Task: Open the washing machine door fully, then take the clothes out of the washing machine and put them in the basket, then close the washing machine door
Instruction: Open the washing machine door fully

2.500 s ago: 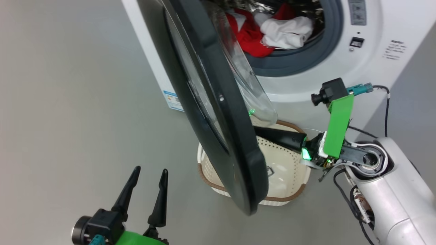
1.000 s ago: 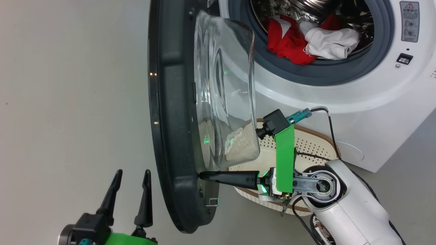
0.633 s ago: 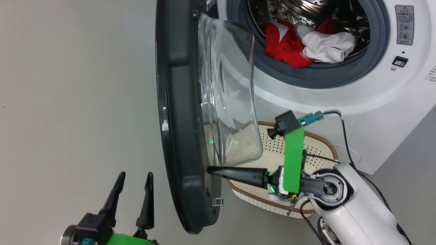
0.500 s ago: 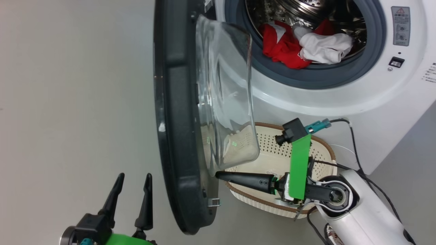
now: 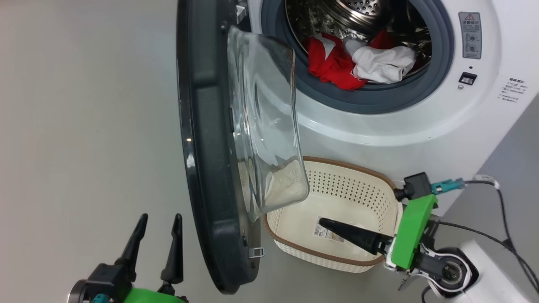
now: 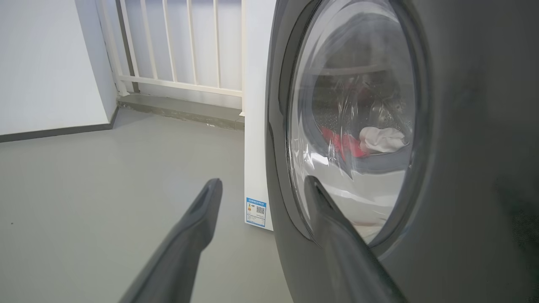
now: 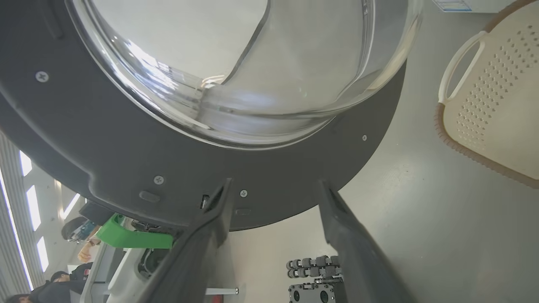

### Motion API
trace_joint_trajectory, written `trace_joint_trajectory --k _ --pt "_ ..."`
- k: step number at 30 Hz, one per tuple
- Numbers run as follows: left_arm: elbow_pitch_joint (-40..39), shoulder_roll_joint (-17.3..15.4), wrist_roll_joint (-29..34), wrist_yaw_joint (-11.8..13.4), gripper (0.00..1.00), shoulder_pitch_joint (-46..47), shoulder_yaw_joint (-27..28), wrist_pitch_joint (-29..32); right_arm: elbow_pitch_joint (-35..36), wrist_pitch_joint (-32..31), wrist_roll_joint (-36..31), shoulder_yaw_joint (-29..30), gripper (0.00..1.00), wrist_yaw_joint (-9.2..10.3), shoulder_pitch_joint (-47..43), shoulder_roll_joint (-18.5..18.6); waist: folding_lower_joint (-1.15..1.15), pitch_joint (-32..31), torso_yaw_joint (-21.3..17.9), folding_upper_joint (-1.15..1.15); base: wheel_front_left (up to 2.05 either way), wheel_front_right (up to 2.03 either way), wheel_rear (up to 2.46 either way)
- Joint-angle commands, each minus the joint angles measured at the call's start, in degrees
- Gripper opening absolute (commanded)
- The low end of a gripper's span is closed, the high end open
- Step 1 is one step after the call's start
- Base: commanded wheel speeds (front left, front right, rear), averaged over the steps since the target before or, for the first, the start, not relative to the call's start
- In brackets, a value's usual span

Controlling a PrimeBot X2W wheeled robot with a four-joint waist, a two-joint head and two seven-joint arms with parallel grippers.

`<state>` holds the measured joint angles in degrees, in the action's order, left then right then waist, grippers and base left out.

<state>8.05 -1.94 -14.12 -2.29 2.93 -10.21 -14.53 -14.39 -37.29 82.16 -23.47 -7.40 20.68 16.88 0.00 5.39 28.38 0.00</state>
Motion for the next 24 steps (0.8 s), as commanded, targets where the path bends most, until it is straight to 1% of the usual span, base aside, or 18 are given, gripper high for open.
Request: trace_joint_trajectory --k 1,6,10,14,16,19,24 --pt "-1.0 -0.9 0.5 -0.4 1.00 1.2 2.4 -0.5 1.8 2.0 -1.5 -1.2 1.00 -0.09 -0.7 0.8 0.00 -0.3 -0.4 0.00 0.00 0.00 0.00" --pt "-0.8 -0.9 0.9 -0.8 1.00 0.8 3.3 -0.5 2.4 10.4 -6.8 -4.7 1.00 -0.09 -1.8 4.0 0.00 -0.6 -1.1 0.00 0.00 0.00 0.00" --pt "-0.9 -0.9 1.1 -0.9 1.00 0.5 3.7 -0.5 2.9 17.7 -8.9 -7.7 1.00 -0.09 -2.1 6.2 0.00 -0.8 -1.6 0.00 0.00 0.00 0.00" --pt "-0.8 -0.9 1.3 -0.9 1.00 0.2 4.0 -0.5 2.9 26.3 -12.6 -11.8 1.00 -0.09 -1.7 9.3 0.00 -1.0 -2.0 0.00 0.00 0.00 0.00" --pt "-0.8 -0.9 1.3 -1.0 1.00 0.1 4.1 -0.5 2.3 30.8 -14.9 -14.6 1.00 -0.09 -1.4 10.7 0.00 -1.1 -2.2 0.00 0.00 0.00 0.00" --pt "-0.8 -0.9 1.3 -1.0 1.00 -0.1 4.3 -0.5 1.1 37.0 -16.4 -18.1 1.00 -0.09 -0.9 12.1 0.00 -1.2 -2.4 0.00 0.00 0.00 0.00" --pt "-0.8 -0.9 1.3 -0.8 1.00 -0.2 4.6 -0.5 -2.0 46.8 -18.9 -23.0 1.00 -0.09 0.8 13.6 0.00 -1.1 -2.8 0.00 0.00 0.00 0.00"
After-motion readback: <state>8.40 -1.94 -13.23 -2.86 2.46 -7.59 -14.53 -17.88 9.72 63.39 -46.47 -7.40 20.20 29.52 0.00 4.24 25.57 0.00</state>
